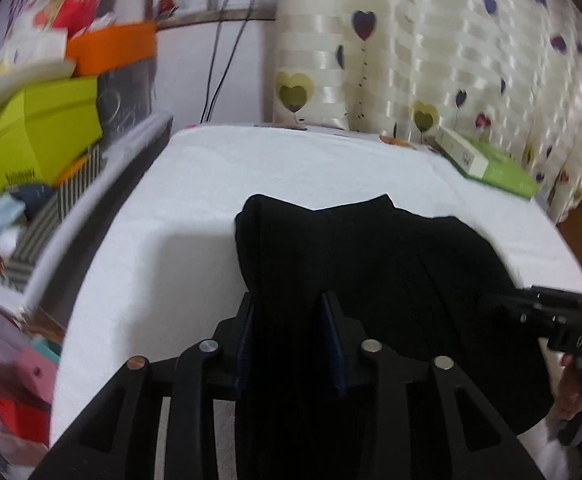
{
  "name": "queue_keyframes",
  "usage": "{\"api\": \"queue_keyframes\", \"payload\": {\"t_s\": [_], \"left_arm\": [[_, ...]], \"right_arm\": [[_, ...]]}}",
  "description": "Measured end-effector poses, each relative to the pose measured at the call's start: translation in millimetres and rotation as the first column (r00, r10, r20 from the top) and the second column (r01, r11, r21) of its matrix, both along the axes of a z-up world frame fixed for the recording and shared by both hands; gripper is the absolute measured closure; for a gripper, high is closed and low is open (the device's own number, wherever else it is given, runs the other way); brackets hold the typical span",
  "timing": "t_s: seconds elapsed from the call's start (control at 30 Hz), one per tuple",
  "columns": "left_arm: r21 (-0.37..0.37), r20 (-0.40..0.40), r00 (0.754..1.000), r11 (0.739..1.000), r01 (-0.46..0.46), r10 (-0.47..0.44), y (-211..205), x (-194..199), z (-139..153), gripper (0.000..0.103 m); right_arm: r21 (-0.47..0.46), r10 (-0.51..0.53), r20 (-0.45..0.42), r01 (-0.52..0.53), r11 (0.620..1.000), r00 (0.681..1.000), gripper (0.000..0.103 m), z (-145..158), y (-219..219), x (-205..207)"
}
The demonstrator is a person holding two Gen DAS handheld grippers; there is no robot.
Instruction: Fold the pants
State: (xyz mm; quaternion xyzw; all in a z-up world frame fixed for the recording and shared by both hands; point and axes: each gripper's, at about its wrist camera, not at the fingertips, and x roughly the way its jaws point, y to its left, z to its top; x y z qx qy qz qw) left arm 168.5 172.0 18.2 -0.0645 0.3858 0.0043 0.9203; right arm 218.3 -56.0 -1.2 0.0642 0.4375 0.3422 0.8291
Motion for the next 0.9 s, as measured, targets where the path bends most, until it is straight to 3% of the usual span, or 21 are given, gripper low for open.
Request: {"api": "queue_keyframes", "payload": {"t_s": [0.13,0.27,0.3,0.33,0.47,0.57,0.7,0.83,0.9], "left_arm": [[0.023,0.005,0.999,0.999,-0.047,0.047,3.5,-12.4,8.3,0.067],[0.027,0.06,0.997,0.998,-0.06,0.058,-1.4,-27.9,26.6,0.067],[0.027,0.071,0.996,0.998,-0.048,0.046,-5.4,-29.3,30.0,0.067],[0.029,0.078,0.996,0.999,-0.035,0.033,-10.5,-29.5,32.3,0.067],[0.063,0.045,0.999,0.998,-0.003,0.0,-25.7,-18.6,20.8,0.067],[0.074,-0.024,0.999,0.997,-0.024,0.026,-24.2,-7.0,-2.0,0.067],[0.083,0.003,1.0,0.996,-0.028,0.028,-25.0,-4.0,5.5,0.067],[0.124,0.039,0.999,0.992,-0.027,0.022,-29.7,12.2,14.5,0.067],[0.115,0.009,1.0,0.993,-0.017,0.016,-27.5,26.8,5.7,0.067]], "right_arm": [[-0.094,-0.03,0.115,0.041,0.995,0.993,0.065,20.0,2.0,-14.8],[-0.088,-0.017,0.219,0.037,0.995,0.976,0.065,39.0,3.9,-30.9],[-0.094,-0.008,0.227,0.03,0.995,0.974,0.07,39.8,7.1,-32.0],[-0.103,0.006,0.225,0.018,0.995,0.974,0.08,38.0,11.4,-31.1],[-0.178,0.017,0.16,0.012,0.984,0.987,0.087,11.8,25.4,-12.3],[-0.181,0.019,0.142,0.007,0.984,0.99,0.087,9.2,24.9,-8.1],[-0.166,0.022,0.204,0.013,0.986,0.979,0.087,25.5,24.1,-6.0],[-0.17,-0.02,0.182,0.052,0.984,0.983,0.087,19.1,25.2,23.7],[-0.18,-0.031,0.16,0.06,0.982,0.987,0.087,9.9,26.4,35.8]]}}
